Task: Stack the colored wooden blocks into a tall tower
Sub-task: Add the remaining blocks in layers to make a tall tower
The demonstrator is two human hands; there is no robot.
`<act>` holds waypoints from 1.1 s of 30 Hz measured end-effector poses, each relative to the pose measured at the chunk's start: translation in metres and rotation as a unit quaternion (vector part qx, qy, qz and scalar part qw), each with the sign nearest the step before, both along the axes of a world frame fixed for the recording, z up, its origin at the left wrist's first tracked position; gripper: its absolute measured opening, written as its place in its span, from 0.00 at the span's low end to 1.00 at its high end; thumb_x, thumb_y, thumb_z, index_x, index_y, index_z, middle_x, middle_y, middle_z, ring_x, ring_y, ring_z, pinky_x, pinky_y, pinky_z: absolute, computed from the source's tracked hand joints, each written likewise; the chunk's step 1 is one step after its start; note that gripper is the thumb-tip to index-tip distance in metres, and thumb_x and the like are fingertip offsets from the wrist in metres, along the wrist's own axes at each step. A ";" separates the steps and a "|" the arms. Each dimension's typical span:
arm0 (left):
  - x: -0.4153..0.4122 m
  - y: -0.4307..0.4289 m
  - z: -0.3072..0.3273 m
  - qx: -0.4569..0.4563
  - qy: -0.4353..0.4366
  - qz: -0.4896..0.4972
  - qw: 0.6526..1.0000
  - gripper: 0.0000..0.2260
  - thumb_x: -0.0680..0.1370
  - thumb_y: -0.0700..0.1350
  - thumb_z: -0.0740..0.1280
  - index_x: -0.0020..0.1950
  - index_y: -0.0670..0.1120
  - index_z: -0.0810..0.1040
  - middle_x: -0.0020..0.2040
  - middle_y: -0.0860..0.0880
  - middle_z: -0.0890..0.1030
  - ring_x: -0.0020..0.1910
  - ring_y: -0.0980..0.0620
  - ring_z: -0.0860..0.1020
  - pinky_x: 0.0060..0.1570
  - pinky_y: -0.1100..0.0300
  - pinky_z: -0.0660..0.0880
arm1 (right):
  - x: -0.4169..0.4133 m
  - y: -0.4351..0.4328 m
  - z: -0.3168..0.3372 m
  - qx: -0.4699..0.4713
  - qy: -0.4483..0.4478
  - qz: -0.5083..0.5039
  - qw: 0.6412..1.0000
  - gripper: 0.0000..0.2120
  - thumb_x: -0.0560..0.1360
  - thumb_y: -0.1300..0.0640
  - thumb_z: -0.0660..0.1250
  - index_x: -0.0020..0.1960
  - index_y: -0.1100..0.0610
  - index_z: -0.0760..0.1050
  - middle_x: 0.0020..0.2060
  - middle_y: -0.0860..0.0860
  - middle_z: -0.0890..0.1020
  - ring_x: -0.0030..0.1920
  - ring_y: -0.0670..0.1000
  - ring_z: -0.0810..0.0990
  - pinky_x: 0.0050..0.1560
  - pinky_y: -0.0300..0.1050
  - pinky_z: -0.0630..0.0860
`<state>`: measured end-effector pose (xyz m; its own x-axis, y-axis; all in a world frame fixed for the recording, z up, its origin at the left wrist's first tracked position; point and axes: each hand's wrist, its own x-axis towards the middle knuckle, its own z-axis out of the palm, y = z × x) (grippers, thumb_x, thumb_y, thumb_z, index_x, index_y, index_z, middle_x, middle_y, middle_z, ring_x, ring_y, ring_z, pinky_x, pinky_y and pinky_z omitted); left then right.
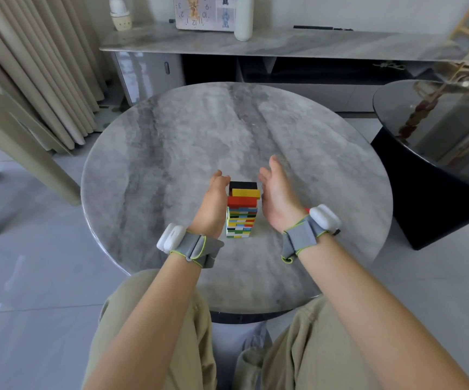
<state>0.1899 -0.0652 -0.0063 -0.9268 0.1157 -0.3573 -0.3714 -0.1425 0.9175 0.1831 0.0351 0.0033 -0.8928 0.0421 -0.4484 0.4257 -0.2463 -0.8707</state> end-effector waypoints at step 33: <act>-0.016 -0.021 -0.003 -0.232 0.183 -0.131 0.946 0.35 0.74 0.47 0.69 0.76 0.48 0.54 0.72 0.52 0.61 0.67 0.60 0.60 0.61 0.66 0.58 | -0.011 0.029 0.001 0.237 0.123 0.126 0.955 0.23 0.78 0.59 0.59 0.72 0.55 0.62 0.69 0.51 0.67 0.71 0.48 0.64 0.59 0.37 0.64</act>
